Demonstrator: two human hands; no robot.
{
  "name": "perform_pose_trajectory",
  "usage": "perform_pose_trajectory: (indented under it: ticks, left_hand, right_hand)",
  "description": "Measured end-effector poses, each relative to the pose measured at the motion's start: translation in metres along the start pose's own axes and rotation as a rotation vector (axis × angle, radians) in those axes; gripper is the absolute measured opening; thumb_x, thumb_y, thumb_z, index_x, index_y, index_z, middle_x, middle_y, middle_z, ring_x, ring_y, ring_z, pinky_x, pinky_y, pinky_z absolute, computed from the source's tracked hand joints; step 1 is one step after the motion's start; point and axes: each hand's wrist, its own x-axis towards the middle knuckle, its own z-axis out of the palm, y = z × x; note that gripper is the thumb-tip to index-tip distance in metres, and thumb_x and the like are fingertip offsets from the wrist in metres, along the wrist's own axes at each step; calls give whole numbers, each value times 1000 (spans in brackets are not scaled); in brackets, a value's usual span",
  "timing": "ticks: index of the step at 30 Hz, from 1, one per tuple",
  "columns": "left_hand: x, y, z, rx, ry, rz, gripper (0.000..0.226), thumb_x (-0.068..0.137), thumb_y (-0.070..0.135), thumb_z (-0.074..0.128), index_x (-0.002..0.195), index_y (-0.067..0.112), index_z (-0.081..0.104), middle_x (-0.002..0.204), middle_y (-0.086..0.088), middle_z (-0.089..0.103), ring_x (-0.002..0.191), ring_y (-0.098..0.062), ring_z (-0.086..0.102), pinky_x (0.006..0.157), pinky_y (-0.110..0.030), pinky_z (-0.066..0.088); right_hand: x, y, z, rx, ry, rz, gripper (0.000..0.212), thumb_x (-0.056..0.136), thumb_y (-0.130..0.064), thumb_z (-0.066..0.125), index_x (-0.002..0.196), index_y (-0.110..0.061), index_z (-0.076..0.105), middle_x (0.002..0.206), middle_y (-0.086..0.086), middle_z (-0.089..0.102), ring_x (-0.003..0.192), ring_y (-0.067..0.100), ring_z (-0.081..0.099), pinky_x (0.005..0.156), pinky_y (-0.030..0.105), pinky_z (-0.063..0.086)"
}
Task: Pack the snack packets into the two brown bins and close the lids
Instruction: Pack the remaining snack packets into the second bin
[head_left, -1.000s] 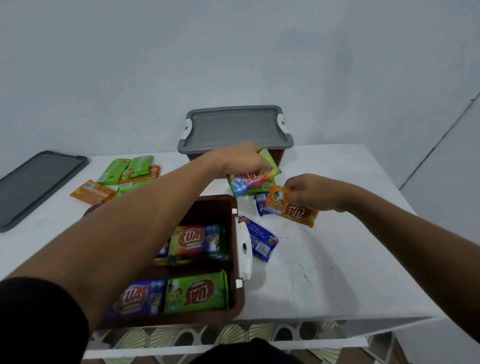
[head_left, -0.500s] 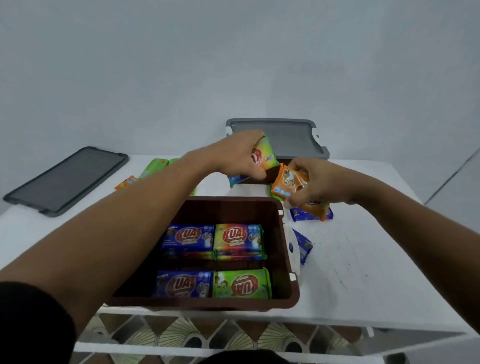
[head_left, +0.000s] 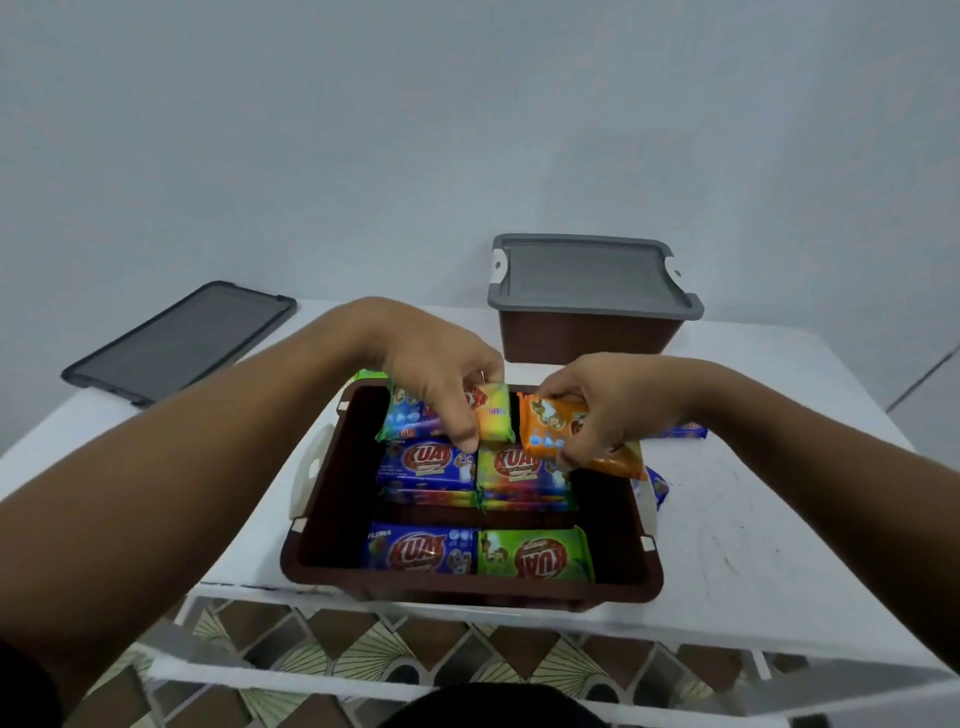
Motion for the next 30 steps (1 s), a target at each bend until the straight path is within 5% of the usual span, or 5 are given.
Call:
perform_pose_trajectory:
  ticks: [3, 14, 20, 30]
  left_hand:
    - [1, -8, 16, 15, -44, 23, 46, 78, 26, 87, 115, 20, 60, 104, 0, 76, 91, -15, 75, 77, -29, 61]
    - [8, -26, 58, 71, -146, 1, 36, 75, 39, 88, 103, 31, 68, 95, 10, 75, 85, -9, 72, 76, -32, 57]
    - [15, -26, 78, 147, -137, -34, 44, 78, 42, 84, 113, 28, 62, 99, 9, 68, 87, -8, 65, 72, -28, 49]
    - [29, -27, 102, 220, -198, -63, 43, 89, 31, 73, 126, 24, 53, 108, 5, 59, 89, -8, 57, 72, -28, 45]
  right_hand:
    - [9, -9, 14, -70, -68, 11, 55, 75, -47, 81, 124, -34, 58, 110, -15, 66, 98, 10, 66, 86, 30, 59]
    - [29, -23, 53, -210, -199, -68, 48, 80, -46, 78, 119, -23, 62, 105, -5, 70, 88, 11, 69, 71, 23, 58]
    - [34, -23, 67, -309, -230, -63, 63, 78, -52, 78, 127, -18, 58, 111, 2, 69, 94, 19, 68, 81, 36, 61]
    - [42, -12, 93, -327, -239, -129, 48, 85, -44, 73, 123, -17, 61, 111, 0, 68, 98, 16, 64, 86, 33, 55]
